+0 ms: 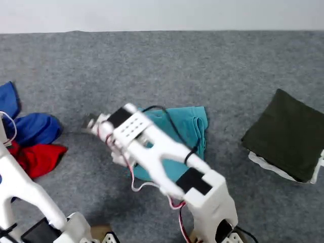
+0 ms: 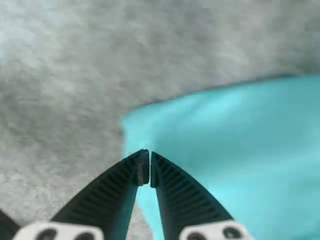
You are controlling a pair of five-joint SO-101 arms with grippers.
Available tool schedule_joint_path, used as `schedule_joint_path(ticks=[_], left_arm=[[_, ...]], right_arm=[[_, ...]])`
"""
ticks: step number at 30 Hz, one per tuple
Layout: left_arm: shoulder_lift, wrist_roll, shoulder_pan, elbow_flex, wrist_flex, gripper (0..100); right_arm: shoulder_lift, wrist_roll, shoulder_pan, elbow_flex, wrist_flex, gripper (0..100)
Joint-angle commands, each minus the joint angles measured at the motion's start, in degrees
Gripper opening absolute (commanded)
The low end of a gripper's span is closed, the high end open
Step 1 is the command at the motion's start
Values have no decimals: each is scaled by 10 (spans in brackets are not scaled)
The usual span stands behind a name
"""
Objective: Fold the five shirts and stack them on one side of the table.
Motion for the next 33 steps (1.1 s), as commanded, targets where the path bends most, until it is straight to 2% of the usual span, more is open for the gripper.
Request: schedule_joint_path(ticks=[1, 6, 13, 17, 25, 33], left_arm=[[-21, -4, -3, -18, -11, 6], [-27, -4, 0, -18, 1, 7], [-120, -37, 50, -8, 77, 7], [-165, -37, 71, 48, 76, 7], [-206, -39, 71, 178, 76, 7], [-226, -39, 72, 195, 49, 7]], right_arm=[[-40, -5, 65, -55, 41, 9], [-41, -33, 106, -114, 129, 9], [-87, -78, 160, -122, 129, 9], [-90, -108, 196, -126, 129, 9], [-89, -175, 271, -137, 112, 9], [-68, -233, 316, -140, 82, 13]])
